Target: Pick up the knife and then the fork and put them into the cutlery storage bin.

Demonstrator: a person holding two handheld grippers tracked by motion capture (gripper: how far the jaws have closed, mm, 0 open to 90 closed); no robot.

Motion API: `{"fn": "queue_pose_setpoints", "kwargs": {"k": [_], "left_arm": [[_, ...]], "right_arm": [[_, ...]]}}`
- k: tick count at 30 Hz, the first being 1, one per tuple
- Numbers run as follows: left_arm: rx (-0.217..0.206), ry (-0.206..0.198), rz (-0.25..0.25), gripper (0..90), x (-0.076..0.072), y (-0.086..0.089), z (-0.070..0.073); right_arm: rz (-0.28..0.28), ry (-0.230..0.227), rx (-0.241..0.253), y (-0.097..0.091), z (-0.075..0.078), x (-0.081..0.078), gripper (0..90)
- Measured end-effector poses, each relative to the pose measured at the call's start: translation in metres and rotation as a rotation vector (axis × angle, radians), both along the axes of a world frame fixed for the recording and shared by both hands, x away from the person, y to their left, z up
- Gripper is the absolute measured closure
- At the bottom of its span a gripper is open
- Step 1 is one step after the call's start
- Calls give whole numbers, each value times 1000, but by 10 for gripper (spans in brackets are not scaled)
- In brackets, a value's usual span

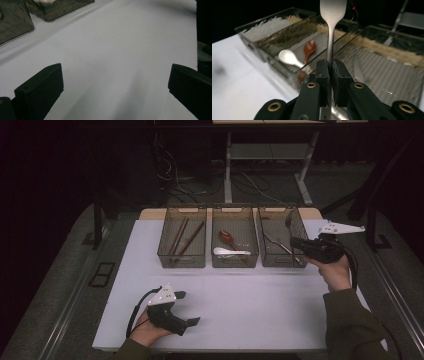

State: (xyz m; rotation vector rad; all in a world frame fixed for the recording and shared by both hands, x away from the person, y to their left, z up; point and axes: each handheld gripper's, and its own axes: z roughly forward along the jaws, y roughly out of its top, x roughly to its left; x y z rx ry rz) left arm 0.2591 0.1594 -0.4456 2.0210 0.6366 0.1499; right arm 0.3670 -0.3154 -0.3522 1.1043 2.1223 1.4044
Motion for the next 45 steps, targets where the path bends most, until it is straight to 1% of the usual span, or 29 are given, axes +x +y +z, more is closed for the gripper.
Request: {"fn": "queue_pose_setpoints", "kwargs": {"k": [4,7,11,15,18,21,24,25,28,32,34,35,36,38,41,44,45], "left_arm": [[0,3,1,0,0,0,0],[-2,2,2,0,0,0,0],[-4,1,4,0,0,0,0],[-3,2,3,0,0,0,0],[-2,1,0,0,0,0,0],[-4,1,2,0,0,0,0],[-2,0,0,0,0,0,0],[-2,0,0,0,0,0,0],[-4,0,0,0,0,0,0],[-5,0,1,0,0,0,0],[-5,0,1,0,0,0,0],[-4,0,1,0,0,0,0],[-4,1,1,0,0,0,0],[-3,1,-1,0,0,0,0],[-3,1,0,0,0,0,0],[-3,2,1,0,0,0,0],[-2,2,0,0,0,0,0]], "right_arm": [[-39,-27,29,-7,5,7,837],[-68,-37,33,-11,10,13,837],[-105,-36,12,-16,13,24,837],[-142,-26,-7,-22,11,36,837],[-155,0,-40,-23,8,45,836],[-166,37,-62,-24,3,55,836],[-165,75,-93,-22,-4,62,836],[-160,93,-114,-21,-7,65,836],[-160,136,-151,-19,-16,71,836],[-164,192,-175,-17,-25,76,836],[-158,217,-200,-17,-29,79,836],[-155,219,-209,-17,-31,80,836],[-151,236,-218,-17,-33,81,836],[-149,251,-239,-16,-36,82,836],[-139,273,-255,-14,-40,83,836],[-131,282,-290,-11,-42,84,834],[-130,284,-295,-10,-42,85,831]]}}
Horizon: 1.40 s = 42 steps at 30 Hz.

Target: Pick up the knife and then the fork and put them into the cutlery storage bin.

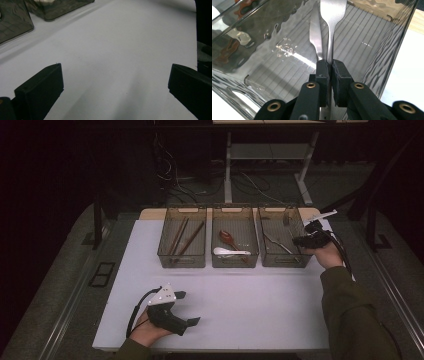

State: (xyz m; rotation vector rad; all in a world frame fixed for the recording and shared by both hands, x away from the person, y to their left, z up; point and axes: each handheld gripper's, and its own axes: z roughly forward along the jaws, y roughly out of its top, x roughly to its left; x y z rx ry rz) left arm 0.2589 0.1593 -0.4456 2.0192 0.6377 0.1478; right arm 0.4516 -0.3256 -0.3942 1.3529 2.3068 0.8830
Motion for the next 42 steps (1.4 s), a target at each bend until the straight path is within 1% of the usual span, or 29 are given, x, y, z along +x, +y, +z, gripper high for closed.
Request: {"fn": "queue_pose_setpoints", "kwargs": {"k": [3,5,8,10,13,16,18,21,25,27,29,32,36,38,40,42], "left_arm": [[1,-1,-1,0,0,0,0],[0,0,0,0,0,0,0],[1,0,-1,0,0,0,0],[2,0,-1,0,0,0,0],[5,1,-4,0,0,-1,0],[5,1,-4,0,0,-1,0],[4,1,-3,0,0,-1,0],[2,0,-2,0,0,0,0],[1,0,-1,0,0,0,0],[4,1,-2,0,0,0,0],[5,2,-3,0,0,0,0],[4,2,-3,0,0,0,0],[5,3,-3,0,1,0,0],[5,2,-5,0,1,0,0],[4,1,-8,0,1,-1,0],[5,3,-8,0,1,-1,-1]], "right_arm": [[6,15,-10,2,1,2,810],[8,9,-1,1,2,2,778],[8,-1,0,1,3,1,733],[5,5,8,1,3,1,703],[11,12,23,1,2,0,627],[15,14,60,1,4,-1,541],[16,18,90,1,5,-3,501],[18,12,114,2,8,-6,454],[1,-8,156,5,12,-12,376],[6,-17,169,7,14,-16,346],[22,-27,182,8,15,-20,330],[44,-57,180,11,16,-28,303],[74,-78,188,13,19,-38,280],[87,-92,200,14,19,-44,269],[105,-104,227,15,19,-52,259],[119,-115,234,16,18,-58,245]]}}
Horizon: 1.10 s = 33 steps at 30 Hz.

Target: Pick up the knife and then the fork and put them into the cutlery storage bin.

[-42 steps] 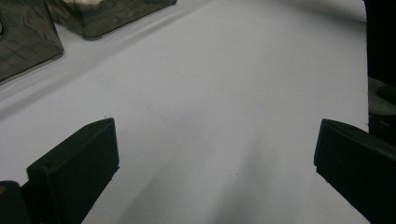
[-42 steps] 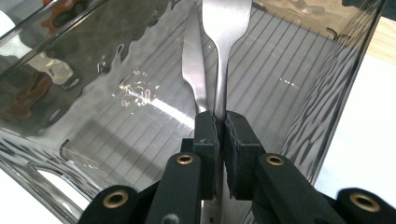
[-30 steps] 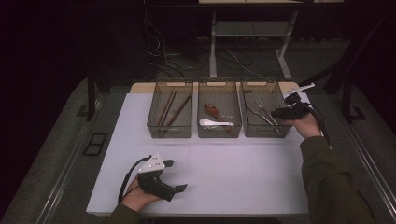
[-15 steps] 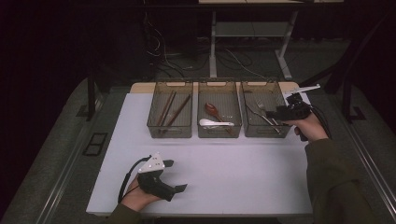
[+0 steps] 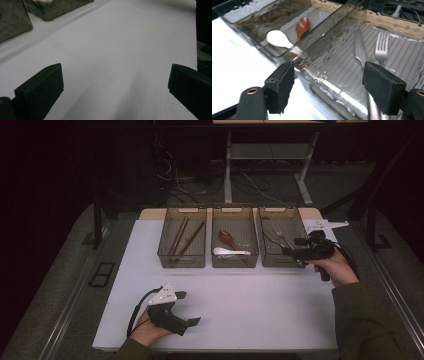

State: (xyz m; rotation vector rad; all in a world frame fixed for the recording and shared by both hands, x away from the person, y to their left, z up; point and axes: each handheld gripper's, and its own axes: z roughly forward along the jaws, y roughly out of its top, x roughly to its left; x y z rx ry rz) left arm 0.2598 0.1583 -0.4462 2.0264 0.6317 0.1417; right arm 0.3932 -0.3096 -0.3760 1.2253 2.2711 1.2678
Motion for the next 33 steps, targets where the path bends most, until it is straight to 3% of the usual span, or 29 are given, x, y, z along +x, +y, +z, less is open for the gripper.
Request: {"fn": "queue_pose_setpoints", "kwargs": {"k": [10,17,33], "left_arm": [[0,-4,-1,0,0,0,1],[0,-4,0,0,0,0,1],[-4,-8,-2,0,-1,1,2]], "right_arm": [[64,-43,28,7,-3,-32,192],[104,-57,23,17,-13,-50,180],[131,-91,45,25,-33,-83,176]]}}
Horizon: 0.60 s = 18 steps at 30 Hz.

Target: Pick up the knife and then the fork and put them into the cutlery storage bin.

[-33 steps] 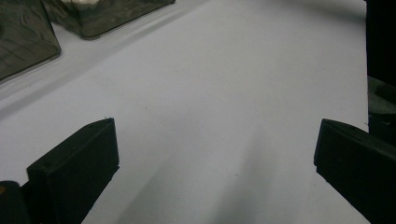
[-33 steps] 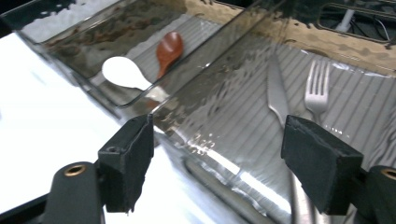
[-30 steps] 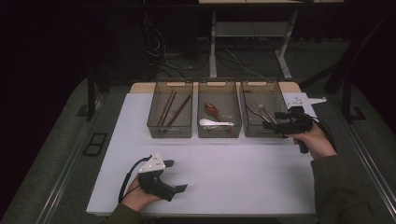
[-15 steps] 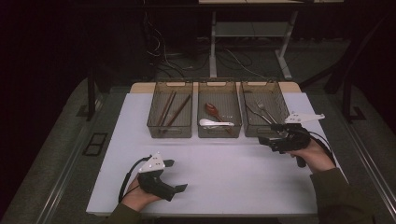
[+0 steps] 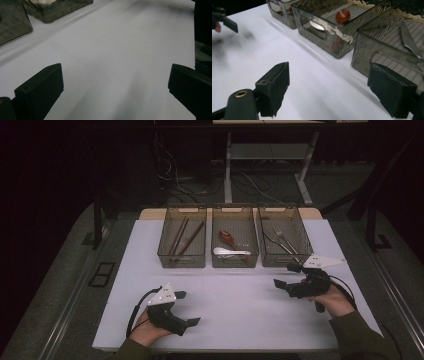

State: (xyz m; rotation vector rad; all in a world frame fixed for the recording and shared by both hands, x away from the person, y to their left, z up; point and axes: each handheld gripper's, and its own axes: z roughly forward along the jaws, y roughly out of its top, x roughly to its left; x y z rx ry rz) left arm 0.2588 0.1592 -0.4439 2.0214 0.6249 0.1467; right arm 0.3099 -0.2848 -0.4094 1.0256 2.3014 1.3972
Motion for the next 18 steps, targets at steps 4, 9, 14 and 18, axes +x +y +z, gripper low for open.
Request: {"fn": "queue_pose_setpoints", "kwargs": {"k": [4,9,14,18], "left_arm": [[-1,0,-1,0,0,0,0],[2,-1,-6,0,0,-1,0],[-2,-4,-1,0,0,0,1],[-3,-3,-3,0,0,-1,1]], "right_arm": [[-1,-4,2,-1,-4,-8,176],[3,6,6,-2,-12,-18,176],[9,12,0,-3,-22,-28,175],[14,12,-7,-4,-28,-35,175]]}}
